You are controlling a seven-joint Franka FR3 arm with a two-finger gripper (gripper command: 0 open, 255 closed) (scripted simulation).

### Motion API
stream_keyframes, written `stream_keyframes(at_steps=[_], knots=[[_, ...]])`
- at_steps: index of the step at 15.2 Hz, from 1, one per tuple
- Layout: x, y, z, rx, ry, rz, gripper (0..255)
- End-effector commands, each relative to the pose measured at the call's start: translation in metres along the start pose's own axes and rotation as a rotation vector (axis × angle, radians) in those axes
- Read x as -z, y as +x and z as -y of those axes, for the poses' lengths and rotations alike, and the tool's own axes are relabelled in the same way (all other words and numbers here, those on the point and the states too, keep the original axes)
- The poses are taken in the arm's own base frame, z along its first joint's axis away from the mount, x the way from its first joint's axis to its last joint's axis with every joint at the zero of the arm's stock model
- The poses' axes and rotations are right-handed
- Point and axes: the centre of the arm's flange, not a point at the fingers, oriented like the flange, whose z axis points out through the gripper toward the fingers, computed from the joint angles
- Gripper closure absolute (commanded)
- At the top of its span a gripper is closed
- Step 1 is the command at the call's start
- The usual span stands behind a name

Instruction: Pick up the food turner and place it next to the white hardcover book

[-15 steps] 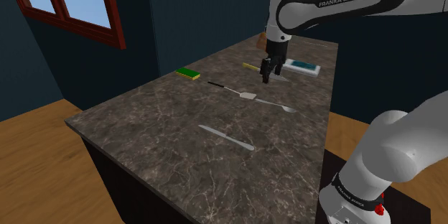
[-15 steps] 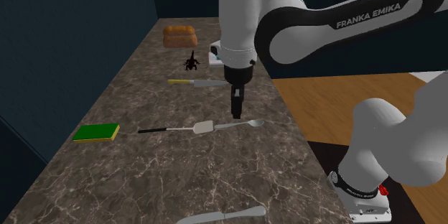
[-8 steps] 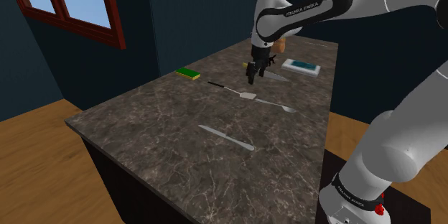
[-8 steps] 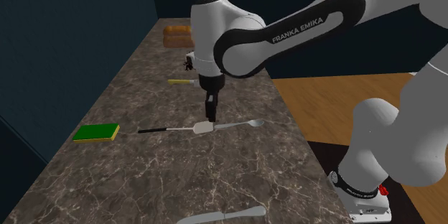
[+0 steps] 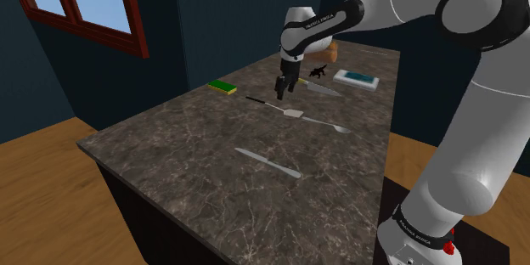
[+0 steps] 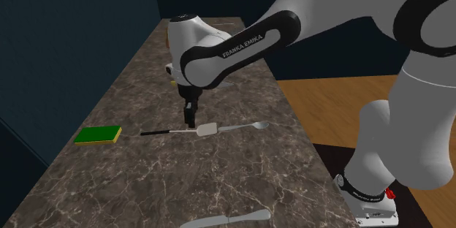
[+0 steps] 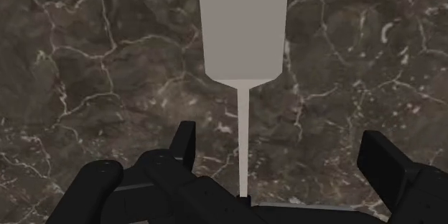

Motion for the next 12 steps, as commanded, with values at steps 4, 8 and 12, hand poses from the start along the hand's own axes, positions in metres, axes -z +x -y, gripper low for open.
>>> stream_keyframes(at_steps=[4, 8, 12], knots=[[-0.032, 0.056, -0.016, 0.049, 0.024, -0.025, 0], [-0.051, 0.061, -0.017, 0.053, 0.026, -0.027, 0], [-0.072, 0.062, -0.016, 0.053, 0.026, -0.027, 0]])
